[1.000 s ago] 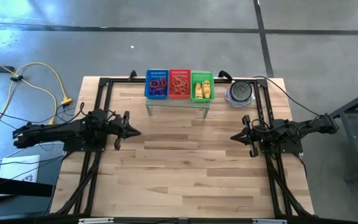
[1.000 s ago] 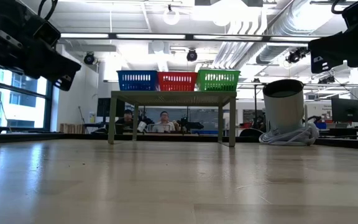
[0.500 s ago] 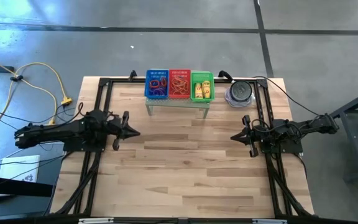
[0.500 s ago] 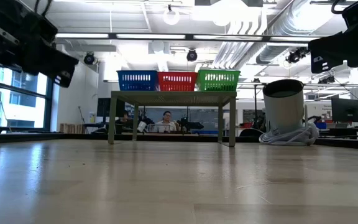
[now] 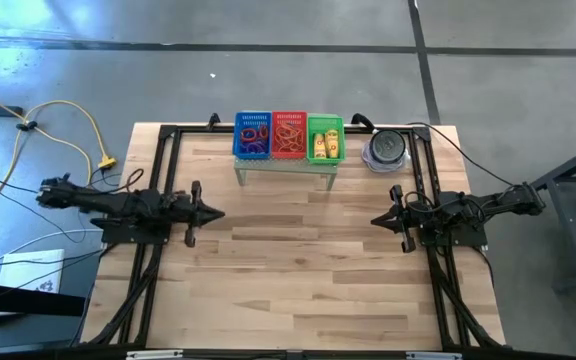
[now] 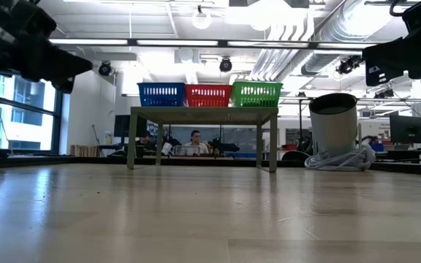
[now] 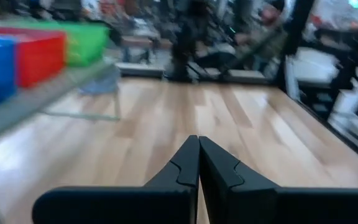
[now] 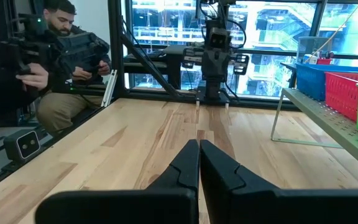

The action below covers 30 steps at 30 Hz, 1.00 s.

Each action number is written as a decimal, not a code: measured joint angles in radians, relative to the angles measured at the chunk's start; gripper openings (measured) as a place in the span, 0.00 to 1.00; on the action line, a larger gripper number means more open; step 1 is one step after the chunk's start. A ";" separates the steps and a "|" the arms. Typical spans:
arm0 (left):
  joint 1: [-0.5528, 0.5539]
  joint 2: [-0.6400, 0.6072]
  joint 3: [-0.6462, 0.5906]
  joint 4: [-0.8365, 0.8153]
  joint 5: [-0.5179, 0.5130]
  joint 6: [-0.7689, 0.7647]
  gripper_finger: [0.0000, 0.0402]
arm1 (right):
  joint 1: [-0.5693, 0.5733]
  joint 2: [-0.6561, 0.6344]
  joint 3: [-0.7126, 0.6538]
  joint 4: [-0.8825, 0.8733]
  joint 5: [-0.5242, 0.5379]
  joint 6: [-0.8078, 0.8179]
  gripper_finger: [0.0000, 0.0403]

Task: Pick & Place Office Desk Supplies
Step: Return to Home Position

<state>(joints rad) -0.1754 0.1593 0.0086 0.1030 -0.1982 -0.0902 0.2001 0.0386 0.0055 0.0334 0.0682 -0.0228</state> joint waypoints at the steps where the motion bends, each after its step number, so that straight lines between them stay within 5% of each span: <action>1: -0.017 0.000 0.000 -0.022 0.000 0.000 0.00 | 0.000 0.000 0.000 0.000 0.000 0.000 0.00; 30: -0.016 0.001 0.000 -0.073 0.049 0.033 0.00 | 0.000 0.000 0.000 0.000 0.000 0.000 0.00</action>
<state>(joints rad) -0.1909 0.1604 0.0090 0.0296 -0.1490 -0.0570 0.2001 0.0387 0.0057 0.0335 0.0684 -0.0227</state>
